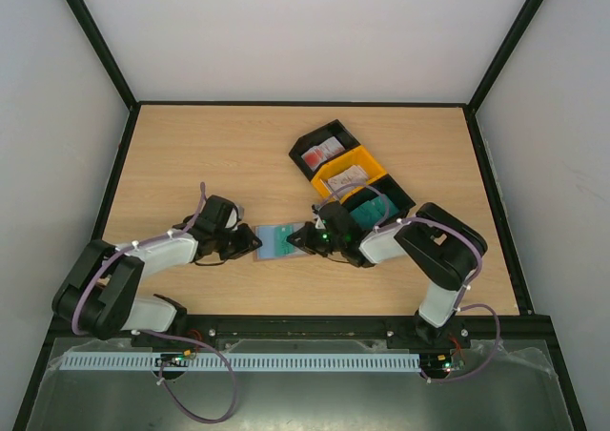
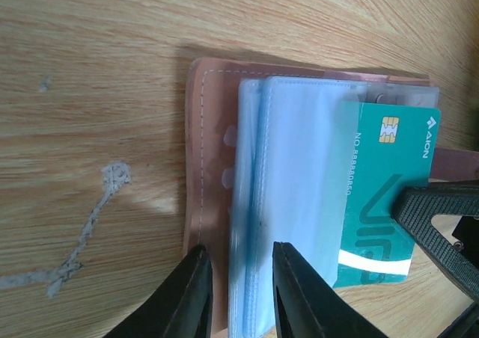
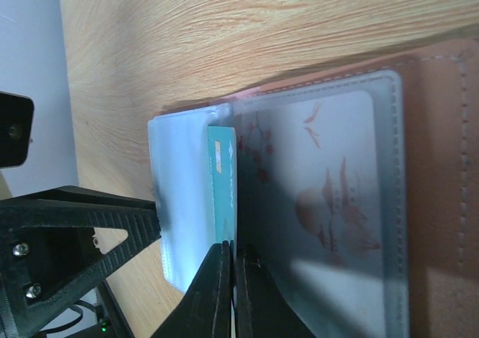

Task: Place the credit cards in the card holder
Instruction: Insert the credit card into the card holder.

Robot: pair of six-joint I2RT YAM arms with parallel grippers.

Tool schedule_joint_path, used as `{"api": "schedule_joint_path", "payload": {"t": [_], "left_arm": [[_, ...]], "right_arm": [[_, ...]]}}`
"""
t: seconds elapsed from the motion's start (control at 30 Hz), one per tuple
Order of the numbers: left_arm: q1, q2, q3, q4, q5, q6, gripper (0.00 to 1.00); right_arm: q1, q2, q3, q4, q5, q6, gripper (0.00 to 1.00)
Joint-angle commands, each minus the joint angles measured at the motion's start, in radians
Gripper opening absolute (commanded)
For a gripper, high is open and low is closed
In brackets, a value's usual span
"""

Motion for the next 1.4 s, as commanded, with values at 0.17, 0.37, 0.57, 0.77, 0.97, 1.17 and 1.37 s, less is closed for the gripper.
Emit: {"api": "schedule_joint_path", "payload": {"t": [0.17, 0.37, 0.57, 0.77, 0.97, 1.17, 1.37], "left_arm": [[0.003, 0.028, -0.023, 0.004, 0.001, 0.012, 0.24], [0.003, 0.027, -0.026, 0.009, 0.002, 0.018, 0.19], [0.003, 0.030, -0.031, 0.010, 0.000, 0.022, 0.18], [0.003, 0.030, -0.032, 0.014, 0.000, 0.020, 0.18], [0.003, 0.006, -0.026, 0.001, 0.001, 0.014, 0.20], [0.003, -0.058, 0.010, -0.062, 0.005, 0.031, 0.33], [0.003, -0.156, 0.049, -0.135, -0.037, 0.033, 0.43]], "right_arm": [[0.021, 0.082, -0.011, 0.105, 0.013, 0.046, 0.02], [0.049, 0.122, 0.010, 0.117, 0.013, 0.054, 0.02], [0.082, 0.159, 0.049, 0.117, 0.022, 0.065, 0.04], [0.091, 0.178, 0.074, 0.104, 0.028, 0.062, 0.04], [0.092, 0.076, 0.078, -0.055, 0.120, 0.014, 0.20], [0.092, -0.042, 0.105, -0.225, 0.133, -0.030, 0.54], [0.114, -0.103, 0.189, -0.482, 0.250, -0.132, 0.54]]}}
